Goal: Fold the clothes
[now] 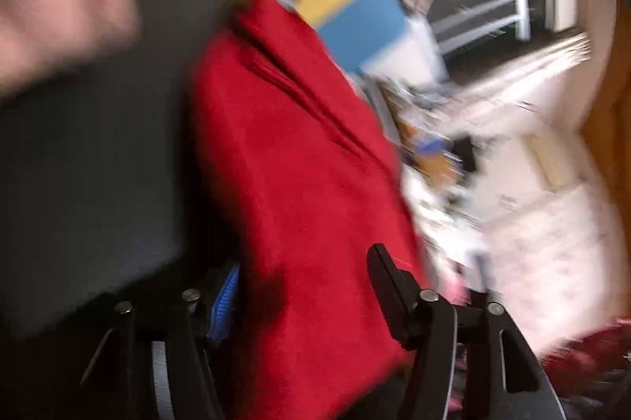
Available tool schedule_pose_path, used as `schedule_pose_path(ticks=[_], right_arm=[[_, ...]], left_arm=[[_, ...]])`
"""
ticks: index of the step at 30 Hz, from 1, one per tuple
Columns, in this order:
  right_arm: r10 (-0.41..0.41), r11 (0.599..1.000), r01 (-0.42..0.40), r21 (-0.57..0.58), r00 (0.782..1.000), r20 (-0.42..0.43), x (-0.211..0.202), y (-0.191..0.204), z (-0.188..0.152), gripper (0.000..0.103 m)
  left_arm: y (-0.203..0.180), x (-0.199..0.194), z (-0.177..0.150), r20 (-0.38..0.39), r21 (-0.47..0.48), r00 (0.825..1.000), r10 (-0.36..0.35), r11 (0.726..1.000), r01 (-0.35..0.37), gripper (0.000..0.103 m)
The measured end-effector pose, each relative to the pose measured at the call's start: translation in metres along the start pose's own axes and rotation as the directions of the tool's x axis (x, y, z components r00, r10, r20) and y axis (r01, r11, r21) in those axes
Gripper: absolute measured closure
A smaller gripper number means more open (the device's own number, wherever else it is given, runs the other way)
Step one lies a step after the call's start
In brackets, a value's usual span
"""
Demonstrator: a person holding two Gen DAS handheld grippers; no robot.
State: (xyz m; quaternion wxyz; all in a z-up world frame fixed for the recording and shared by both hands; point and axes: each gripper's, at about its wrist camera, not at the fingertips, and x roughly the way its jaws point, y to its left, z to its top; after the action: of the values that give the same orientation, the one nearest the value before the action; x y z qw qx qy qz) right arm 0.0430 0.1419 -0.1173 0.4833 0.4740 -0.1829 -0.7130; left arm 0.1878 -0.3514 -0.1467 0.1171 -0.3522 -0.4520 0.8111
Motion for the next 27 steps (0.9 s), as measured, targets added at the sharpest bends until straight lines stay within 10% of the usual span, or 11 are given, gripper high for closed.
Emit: schedule_pose_path(ticks=[5, 11, 16, 22, 27], right_arm=[[-0.013, 1.0, 0.013, -0.003, 1.0, 0.003, 0.0, 0.001, -0.001, 0.0], [-0.021, 1.0, 0.021, 0.002, 1.0, -0.004, 0.001, 0.002, 0.0, 0.0], [-0.023, 1.0, 0.023, 0.001, 1.0, -0.002, 0.002, 0.003, 0.0, 0.0], [-0.028, 1.0, 0.028, -0.004, 1.0, -0.003, 0.002, 0.005, -0.002, 0.0], [-0.049, 0.999, 0.049, -0.012, 0.999, -0.021, 0.003, 0.008, 0.0, 0.0]], left_arm=[[-0.028, -0.033, -0.023, -0.032, 0.084, 0.994, -0.105, 0.991, 0.107, 0.047], [0.006, -0.046, -0.018, 0.028, 0.011, 0.996, 0.085, 0.996, -0.086, 0.046], [0.02, -0.021, -0.014, -0.001, -0.058, 0.999, 0.045, 0.997, -0.045, 0.043], [0.014, -0.006, -0.013, -0.045, -0.065, 0.999, 0.028, 0.997, -0.031, 0.077], [0.019, -0.028, -0.031, -0.072, -0.069, 0.994, 0.085, 0.994, -0.09, 0.075]])
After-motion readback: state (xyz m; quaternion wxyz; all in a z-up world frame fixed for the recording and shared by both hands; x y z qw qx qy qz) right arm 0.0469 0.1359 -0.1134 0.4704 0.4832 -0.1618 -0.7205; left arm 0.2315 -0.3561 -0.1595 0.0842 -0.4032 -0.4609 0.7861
